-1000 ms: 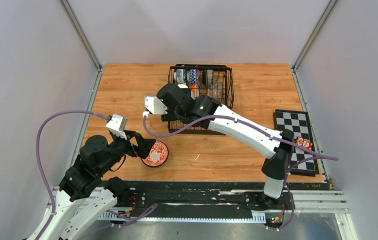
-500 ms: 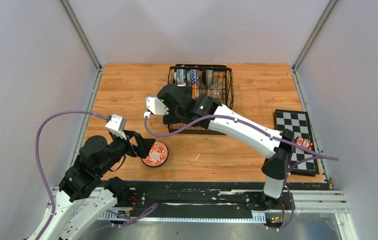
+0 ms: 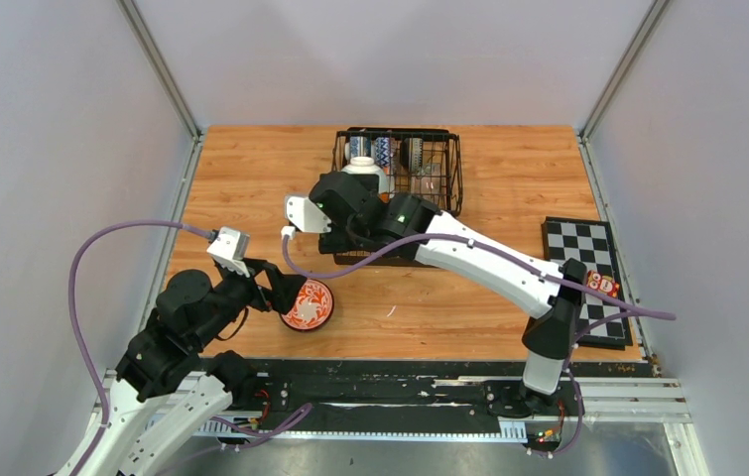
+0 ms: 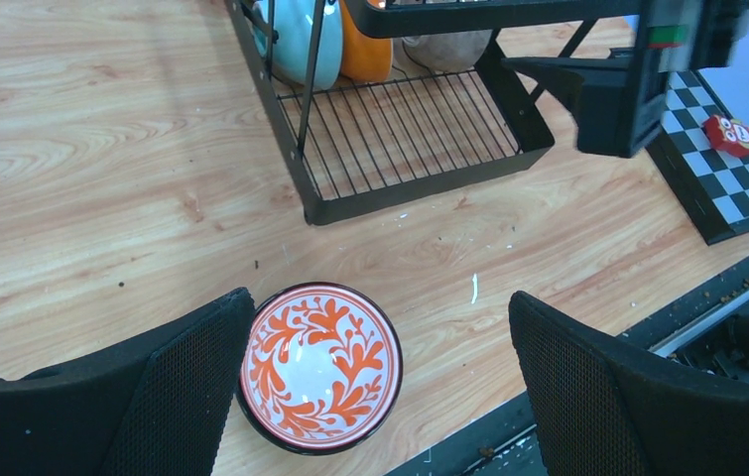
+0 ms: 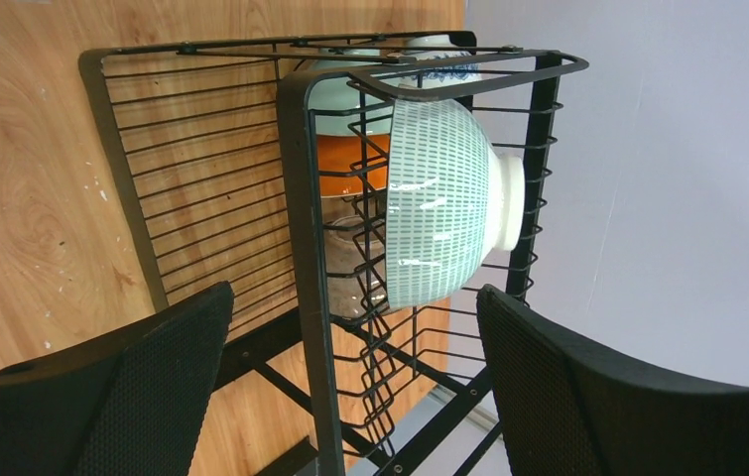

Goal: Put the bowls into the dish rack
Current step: Turn the bowl upside down on the dish rack, then pick up the bowl from the center of the board.

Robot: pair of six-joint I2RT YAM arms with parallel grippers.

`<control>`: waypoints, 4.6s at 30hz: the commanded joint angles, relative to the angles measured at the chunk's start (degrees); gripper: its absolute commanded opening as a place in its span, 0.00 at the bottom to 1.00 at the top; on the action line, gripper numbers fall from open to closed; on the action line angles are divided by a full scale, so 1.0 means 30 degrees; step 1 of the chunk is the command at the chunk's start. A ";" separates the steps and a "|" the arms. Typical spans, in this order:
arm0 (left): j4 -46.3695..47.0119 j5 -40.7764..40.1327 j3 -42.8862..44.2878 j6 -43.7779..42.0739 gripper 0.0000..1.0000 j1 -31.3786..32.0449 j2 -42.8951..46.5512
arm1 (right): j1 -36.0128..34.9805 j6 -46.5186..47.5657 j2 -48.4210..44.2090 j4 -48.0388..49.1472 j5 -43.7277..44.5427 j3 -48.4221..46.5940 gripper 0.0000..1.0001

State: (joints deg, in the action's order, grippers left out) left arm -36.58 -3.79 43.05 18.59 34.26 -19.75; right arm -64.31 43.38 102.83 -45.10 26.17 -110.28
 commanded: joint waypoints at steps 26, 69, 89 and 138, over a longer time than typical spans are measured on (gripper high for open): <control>-0.1748 -0.3460 -0.0461 0.4257 0.99 0.0082 -0.4836 | -0.0780 -1.0265 -1.2774 0.6616 -0.3198 1.2280 0.92; 0.5050 -0.1833 -0.5545 0.7185 0.00 0.0526 -1.1257 | -0.0758 -1.5354 -1.6233 0.8574 -0.5590 1.9771 0.80; 1.0346 -0.0739 -0.6145 0.9597 0.00 0.4661 -1.2566 | -0.0769 -2.2776 -1.5284 0.7768 -0.3683 2.0500 0.56; 1.0874 -0.1903 -0.6812 1.0352 0.00 0.6359 -1.1289 | -0.0769 -2.7684 -0.8896 0.8347 -0.5563 1.9439 0.41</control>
State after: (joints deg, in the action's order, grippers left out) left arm -9.15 -9.30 22.46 48.03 52.71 -55.70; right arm -66.02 -38.15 75.31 -20.08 8.38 -51.59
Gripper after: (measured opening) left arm 0.062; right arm 0.409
